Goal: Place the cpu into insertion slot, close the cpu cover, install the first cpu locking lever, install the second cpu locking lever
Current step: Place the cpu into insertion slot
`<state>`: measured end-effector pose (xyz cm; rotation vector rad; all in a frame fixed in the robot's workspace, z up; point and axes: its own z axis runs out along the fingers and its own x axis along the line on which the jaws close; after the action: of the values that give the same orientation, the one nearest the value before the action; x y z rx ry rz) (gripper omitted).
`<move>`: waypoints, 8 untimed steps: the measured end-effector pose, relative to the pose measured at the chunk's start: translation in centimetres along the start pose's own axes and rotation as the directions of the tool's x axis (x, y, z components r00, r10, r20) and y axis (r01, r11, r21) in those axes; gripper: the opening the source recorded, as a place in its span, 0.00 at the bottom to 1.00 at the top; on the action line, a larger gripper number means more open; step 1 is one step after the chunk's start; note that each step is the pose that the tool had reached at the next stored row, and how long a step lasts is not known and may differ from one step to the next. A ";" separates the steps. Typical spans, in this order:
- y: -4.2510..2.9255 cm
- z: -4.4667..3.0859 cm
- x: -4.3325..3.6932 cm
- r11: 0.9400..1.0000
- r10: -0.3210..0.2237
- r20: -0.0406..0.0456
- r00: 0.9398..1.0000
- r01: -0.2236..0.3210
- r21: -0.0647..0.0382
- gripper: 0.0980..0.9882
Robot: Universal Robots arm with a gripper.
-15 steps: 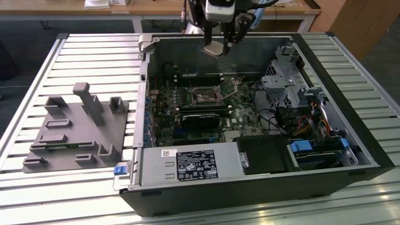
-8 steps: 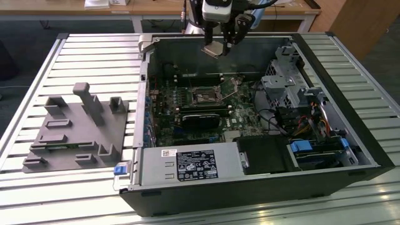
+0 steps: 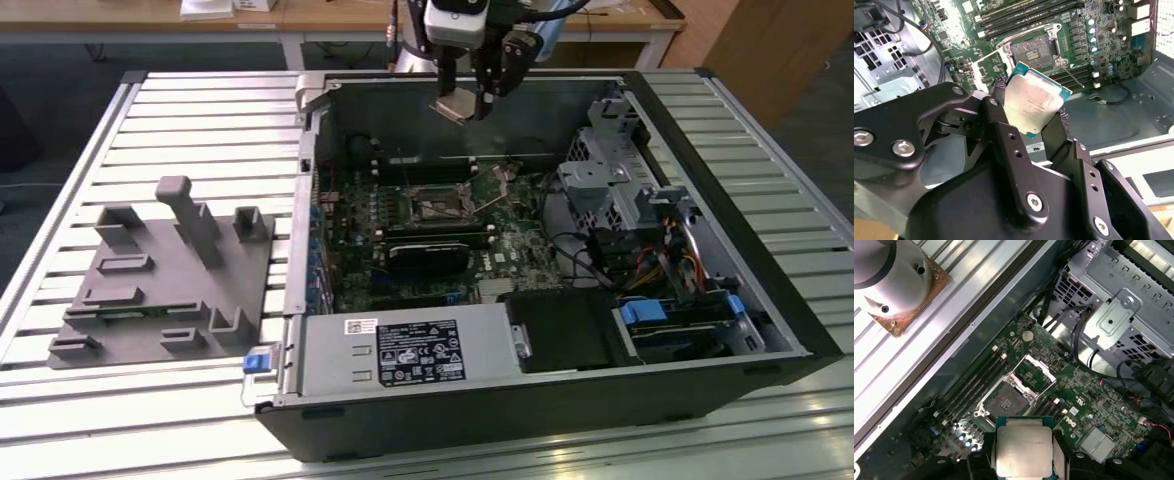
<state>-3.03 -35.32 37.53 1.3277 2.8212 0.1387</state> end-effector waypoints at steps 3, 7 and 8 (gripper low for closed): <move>0.00 0.02 0.00 1.000 0.026 0.002 1.000 -0.026 -0.001 0.50; 0.00 0.06 0.00 0.998 0.058 0.005 0.998 -0.058 -0.001 0.50; -0.01 0.08 0.00 0.998 0.067 0.006 0.998 -0.067 -0.002 0.50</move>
<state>-3.03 -35.31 37.46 1.4200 2.7726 0.1375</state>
